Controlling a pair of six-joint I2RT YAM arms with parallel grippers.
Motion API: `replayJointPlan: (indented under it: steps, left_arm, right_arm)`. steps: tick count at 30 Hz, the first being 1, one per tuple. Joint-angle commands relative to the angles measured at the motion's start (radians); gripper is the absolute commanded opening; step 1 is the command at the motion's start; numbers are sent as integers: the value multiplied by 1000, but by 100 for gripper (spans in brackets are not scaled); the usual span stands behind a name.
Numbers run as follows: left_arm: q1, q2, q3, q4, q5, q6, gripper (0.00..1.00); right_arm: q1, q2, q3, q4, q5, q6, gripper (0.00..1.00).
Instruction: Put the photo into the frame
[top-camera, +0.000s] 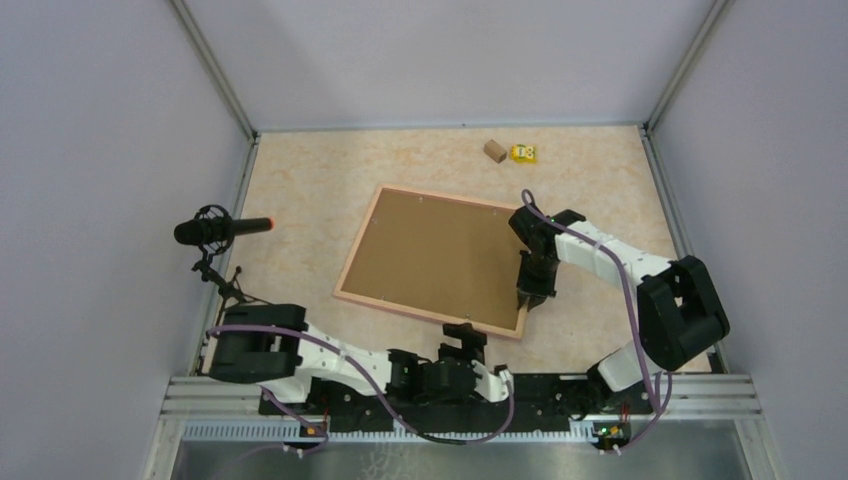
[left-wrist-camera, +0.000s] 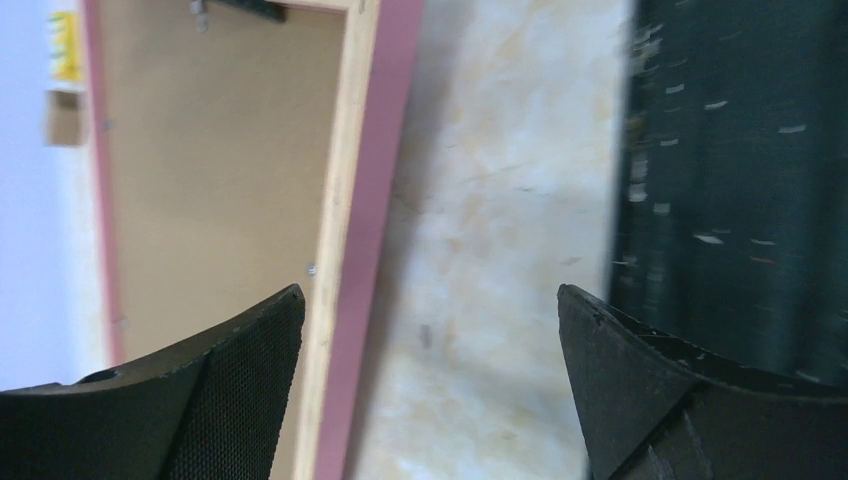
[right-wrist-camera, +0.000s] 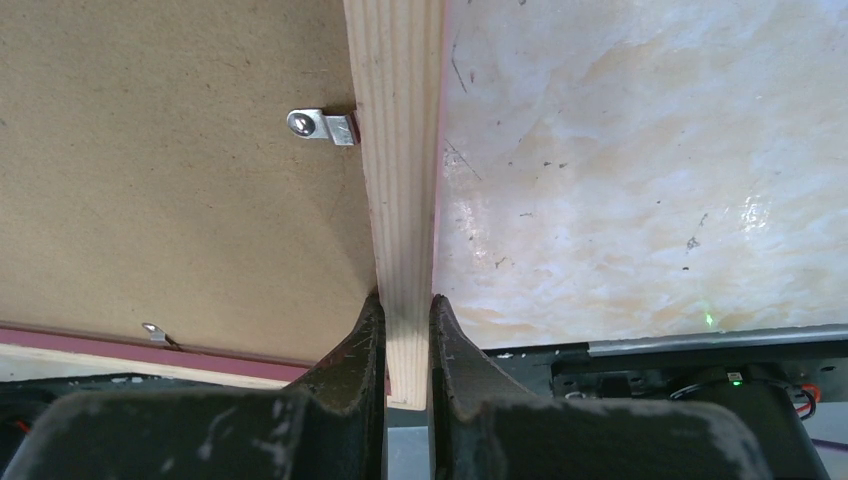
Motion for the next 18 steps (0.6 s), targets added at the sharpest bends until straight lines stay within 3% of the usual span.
replayJointPlan:
  steps: [1,4,7,13,18]
  left_arm:
    - [-4,114,-9,361,-386,237,99]
    - [5,182,6,485,-428,331,97]
    - [47,221,46,424,-356,308,94]
    - [102,294,67,507,-331,428,81]
    - [141,287,117,541,-368,484,54]
  right_arm:
    - [-6,-61,38,10,-46,20,0]
    - [-6,-69,21,20,-69,20,0]
    - [-7,-86,12,18,-72,26,0]
    - [-6,-148,4,14,-87,43,0]
    - [-6,-179,2,9,-87,54,0]
